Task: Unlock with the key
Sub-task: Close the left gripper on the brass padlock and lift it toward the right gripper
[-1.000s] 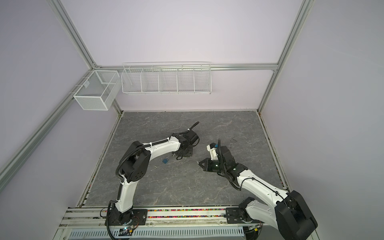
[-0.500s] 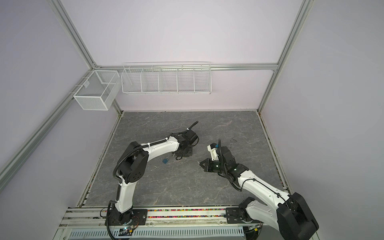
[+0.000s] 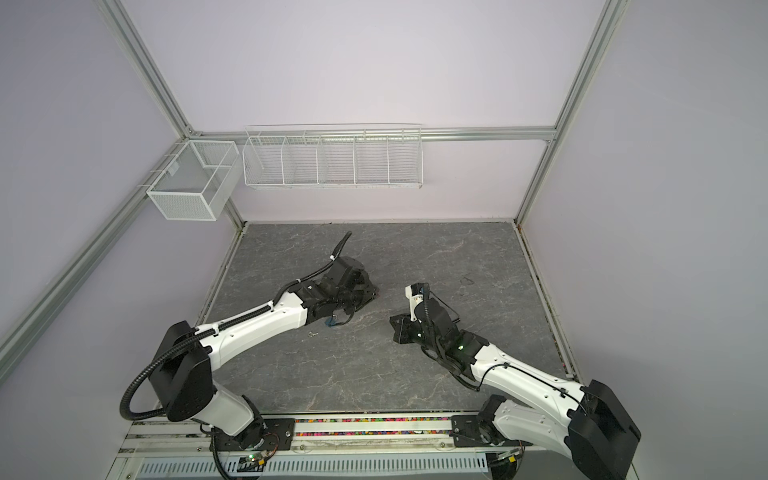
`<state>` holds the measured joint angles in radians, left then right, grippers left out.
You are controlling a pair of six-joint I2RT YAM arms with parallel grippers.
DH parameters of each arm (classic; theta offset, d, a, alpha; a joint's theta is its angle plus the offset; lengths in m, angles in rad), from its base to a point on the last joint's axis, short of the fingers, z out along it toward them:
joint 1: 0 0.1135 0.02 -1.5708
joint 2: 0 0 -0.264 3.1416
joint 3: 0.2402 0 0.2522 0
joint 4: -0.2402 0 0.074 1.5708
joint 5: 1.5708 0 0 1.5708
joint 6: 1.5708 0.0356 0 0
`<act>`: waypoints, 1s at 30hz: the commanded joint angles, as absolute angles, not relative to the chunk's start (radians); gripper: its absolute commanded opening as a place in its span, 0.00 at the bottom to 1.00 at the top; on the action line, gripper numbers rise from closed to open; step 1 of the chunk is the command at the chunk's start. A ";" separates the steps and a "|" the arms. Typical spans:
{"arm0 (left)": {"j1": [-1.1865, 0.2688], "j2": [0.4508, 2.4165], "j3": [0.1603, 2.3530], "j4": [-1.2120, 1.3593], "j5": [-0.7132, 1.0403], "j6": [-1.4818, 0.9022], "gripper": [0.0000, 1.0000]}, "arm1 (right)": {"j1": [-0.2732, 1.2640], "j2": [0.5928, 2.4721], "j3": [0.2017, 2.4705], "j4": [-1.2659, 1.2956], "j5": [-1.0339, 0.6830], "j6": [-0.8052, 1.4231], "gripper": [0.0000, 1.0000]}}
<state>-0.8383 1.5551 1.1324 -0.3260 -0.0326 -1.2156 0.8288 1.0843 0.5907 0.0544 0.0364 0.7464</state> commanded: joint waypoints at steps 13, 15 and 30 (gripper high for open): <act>-0.849 1.454 1.003 -0.166 -0.059 -1.472 0.00 | 0.879 1.213 0.693 0.141 0.164 0.706 0.06; -0.848 1.453 0.999 -0.153 -0.056 -1.472 0.00 | 0.879 1.225 0.713 0.140 0.161 0.697 0.06; -0.847 1.428 0.971 -0.135 -0.076 -1.472 0.00 | 0.879 1.264 0.757 0.109 0.174 0.689 0.06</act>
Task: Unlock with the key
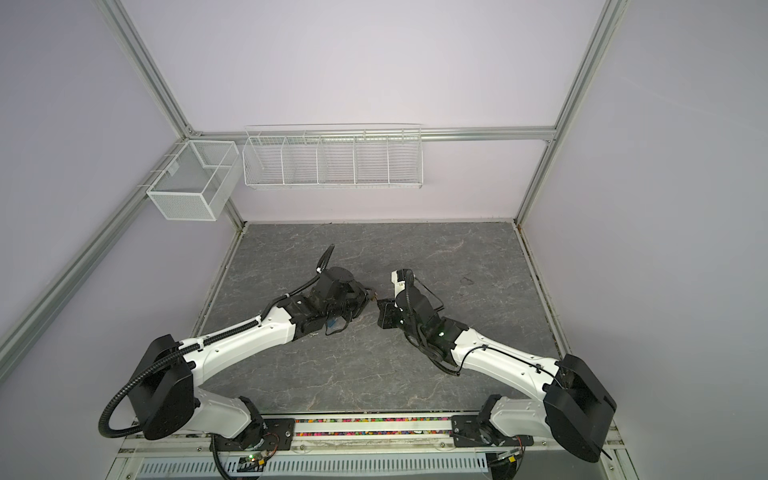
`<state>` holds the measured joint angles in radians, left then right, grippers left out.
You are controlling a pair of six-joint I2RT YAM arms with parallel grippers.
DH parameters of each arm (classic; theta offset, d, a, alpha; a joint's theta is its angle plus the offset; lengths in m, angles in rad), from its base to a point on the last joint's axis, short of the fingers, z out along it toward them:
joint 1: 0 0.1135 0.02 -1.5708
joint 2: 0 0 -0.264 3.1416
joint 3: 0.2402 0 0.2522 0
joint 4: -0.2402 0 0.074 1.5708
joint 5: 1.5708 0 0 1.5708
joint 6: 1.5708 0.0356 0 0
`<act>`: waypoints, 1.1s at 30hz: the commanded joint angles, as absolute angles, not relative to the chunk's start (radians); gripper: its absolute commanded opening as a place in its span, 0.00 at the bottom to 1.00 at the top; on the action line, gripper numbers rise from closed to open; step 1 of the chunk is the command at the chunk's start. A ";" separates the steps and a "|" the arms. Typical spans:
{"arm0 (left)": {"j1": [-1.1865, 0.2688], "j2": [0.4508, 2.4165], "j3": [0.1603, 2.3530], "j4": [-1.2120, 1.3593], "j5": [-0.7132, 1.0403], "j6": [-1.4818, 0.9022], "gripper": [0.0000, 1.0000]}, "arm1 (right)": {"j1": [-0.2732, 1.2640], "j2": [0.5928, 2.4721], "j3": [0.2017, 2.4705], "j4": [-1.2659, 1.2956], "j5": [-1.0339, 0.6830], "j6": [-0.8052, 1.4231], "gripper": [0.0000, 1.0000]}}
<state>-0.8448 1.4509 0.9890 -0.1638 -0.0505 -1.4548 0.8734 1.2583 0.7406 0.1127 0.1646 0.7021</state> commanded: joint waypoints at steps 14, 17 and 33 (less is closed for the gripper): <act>-0.845 1.420 0.967 -0.121 -0.074 -1.476 0.00 | 0.884 1.273 0.772 0.068 0.198 0.671 0.06; -0.846 1.422 0.968 -0.115 -0.068 -1.476 0.00 | 0.884 1.276 0.776 0.078 0.198 0.665 0.06; -0.845 1.404 0.965 -0.116 -0.073 -1.480 0.00 | 0.884 1.293 0.812 0.024 0.230 0.665 0.06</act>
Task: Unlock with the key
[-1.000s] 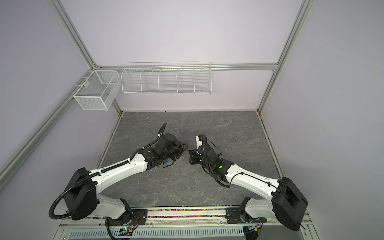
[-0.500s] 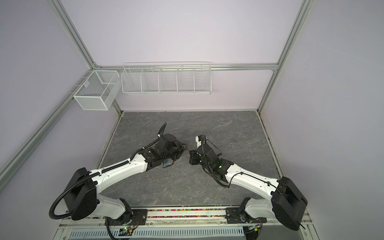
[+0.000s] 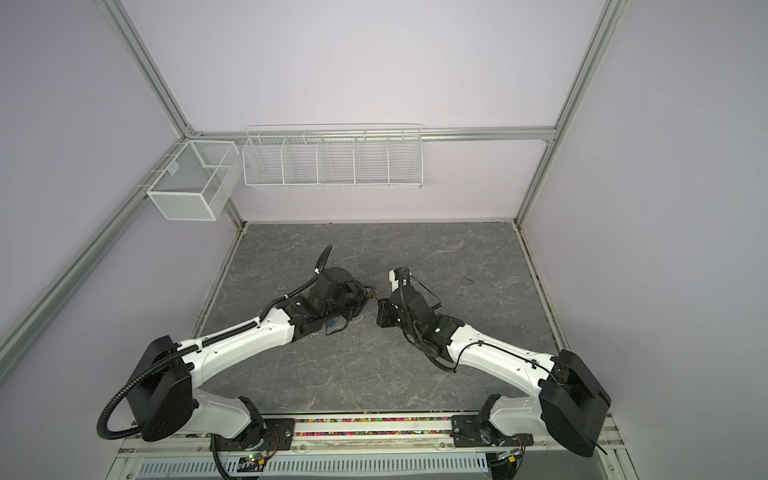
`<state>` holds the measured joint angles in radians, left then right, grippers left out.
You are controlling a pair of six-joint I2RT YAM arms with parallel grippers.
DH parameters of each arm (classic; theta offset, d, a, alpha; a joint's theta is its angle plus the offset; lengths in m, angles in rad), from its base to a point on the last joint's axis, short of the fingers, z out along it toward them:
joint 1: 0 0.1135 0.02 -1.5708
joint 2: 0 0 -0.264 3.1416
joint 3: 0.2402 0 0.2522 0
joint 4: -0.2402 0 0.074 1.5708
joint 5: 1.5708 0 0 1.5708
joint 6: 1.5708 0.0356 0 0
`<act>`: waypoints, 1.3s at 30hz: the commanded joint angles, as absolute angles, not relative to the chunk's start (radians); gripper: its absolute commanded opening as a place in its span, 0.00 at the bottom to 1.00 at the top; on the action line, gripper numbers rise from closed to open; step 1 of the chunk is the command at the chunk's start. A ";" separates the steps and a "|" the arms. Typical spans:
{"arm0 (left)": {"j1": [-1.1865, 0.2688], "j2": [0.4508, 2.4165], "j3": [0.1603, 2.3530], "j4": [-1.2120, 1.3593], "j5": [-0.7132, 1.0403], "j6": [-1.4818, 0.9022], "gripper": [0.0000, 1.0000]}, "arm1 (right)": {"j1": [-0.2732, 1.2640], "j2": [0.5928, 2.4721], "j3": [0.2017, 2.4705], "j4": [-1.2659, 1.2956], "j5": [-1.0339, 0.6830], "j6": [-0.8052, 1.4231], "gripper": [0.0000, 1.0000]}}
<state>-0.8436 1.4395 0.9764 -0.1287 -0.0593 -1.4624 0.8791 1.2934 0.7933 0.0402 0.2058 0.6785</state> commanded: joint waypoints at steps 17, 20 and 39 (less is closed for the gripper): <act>-0.847 1.427 0.981 -0.113 -0.056 -1.482 0.00 | 0.884 1.316 0.869 -0.017 0.249 0.667 0.06; -0.850 1.422 0.972 -0.099 -0.050 -1.502 0.00 | 0.885 1.334 0.873 -0.043 0.271 0.680 0.06; -0.873 1.385 0.967 -0.135 -0.051 -1.459 0.00 | 0.881 1.403 1.041 -0.025 0.034 0.798 0.06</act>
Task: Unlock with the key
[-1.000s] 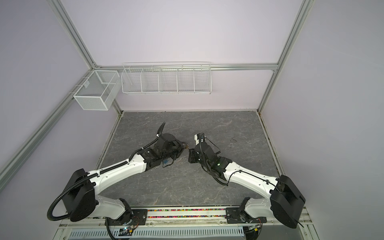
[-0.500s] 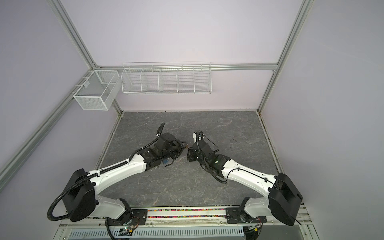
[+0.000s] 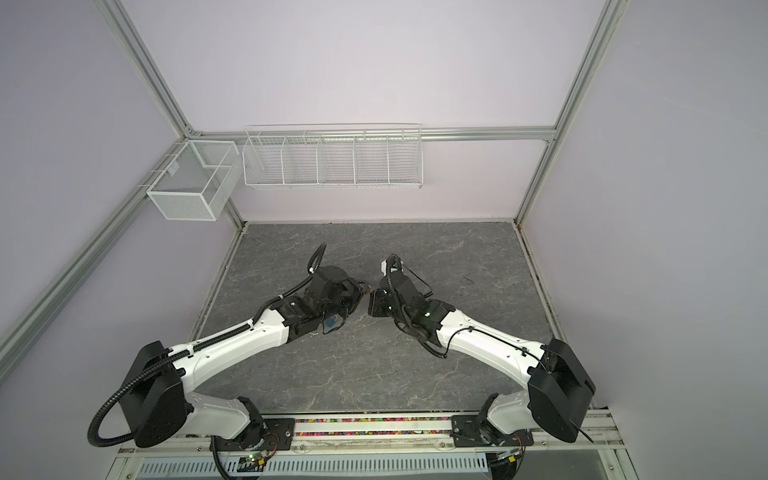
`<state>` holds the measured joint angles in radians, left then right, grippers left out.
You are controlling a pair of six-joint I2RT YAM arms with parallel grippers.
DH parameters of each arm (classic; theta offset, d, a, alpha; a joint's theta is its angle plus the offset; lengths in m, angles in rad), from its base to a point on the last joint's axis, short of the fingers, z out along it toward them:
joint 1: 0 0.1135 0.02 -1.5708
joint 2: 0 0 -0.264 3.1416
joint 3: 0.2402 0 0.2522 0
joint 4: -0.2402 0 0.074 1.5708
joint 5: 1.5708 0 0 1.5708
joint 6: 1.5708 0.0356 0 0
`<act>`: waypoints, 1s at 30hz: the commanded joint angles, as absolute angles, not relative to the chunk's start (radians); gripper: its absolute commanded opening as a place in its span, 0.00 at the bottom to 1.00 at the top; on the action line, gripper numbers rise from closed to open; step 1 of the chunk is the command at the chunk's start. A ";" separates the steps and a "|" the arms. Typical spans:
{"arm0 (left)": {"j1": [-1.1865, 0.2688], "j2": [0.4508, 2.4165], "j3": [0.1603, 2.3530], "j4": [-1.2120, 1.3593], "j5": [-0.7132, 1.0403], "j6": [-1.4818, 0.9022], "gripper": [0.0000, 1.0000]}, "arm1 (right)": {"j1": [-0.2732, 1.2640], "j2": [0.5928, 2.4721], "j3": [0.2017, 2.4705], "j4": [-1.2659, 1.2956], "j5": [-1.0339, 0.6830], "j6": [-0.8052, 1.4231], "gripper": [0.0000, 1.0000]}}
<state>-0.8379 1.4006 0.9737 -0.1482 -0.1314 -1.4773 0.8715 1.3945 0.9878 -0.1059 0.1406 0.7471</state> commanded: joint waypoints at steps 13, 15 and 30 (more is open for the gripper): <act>-0.875 1.329 0.930 -0.114 0.003 -1.396 0.00 | 0.908 1.423 1.115 -0.095 0.110 0.807 0.06; -0.875 1.319 0.931 -0.116 0.009 -1.415 0.00 | 0.931 1.431 1.132 -0.140 0.215 0.732 0.06; -0.873 1.287 0.844 0.039 0.081 -1.446 0.00 | 0.862 1.323 0.979 0.153 -0.054 1.066 0.06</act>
<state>-0.8375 1.3037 0.8574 -0.0345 -0.0746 -1.4319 0.8593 1.3727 0.9867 -0.0906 0.0433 0.9394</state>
